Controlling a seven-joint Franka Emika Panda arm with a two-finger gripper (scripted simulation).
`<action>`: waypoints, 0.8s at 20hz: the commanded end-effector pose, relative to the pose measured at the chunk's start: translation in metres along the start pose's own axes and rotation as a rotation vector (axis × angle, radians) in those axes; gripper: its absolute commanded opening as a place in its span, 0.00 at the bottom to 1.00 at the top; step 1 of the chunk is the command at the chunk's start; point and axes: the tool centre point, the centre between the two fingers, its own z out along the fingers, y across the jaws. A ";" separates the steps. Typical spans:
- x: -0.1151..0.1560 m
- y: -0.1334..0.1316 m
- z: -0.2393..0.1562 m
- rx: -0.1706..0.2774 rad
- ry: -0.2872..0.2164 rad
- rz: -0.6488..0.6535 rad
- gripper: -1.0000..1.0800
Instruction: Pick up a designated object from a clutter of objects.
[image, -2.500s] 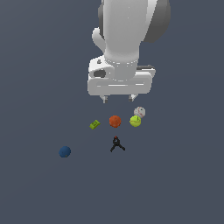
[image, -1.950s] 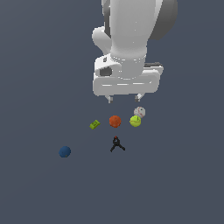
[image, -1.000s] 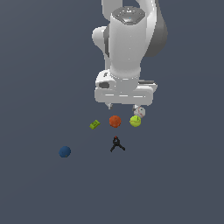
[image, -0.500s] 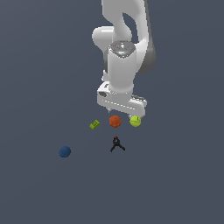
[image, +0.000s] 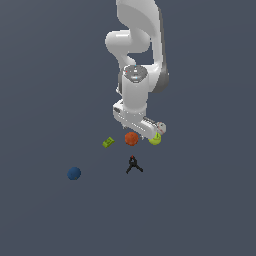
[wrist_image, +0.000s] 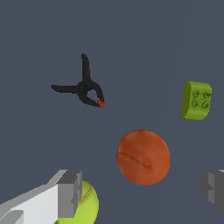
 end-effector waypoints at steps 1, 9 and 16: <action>-0.005 0.007 0.011 -0.004 0.002 0.052 0.96; -0.014 0.020 0.029 -0.013 0.005 0.146 0.96; -0.015 0.022 0.032 -0.014 0.005 0.153 0.96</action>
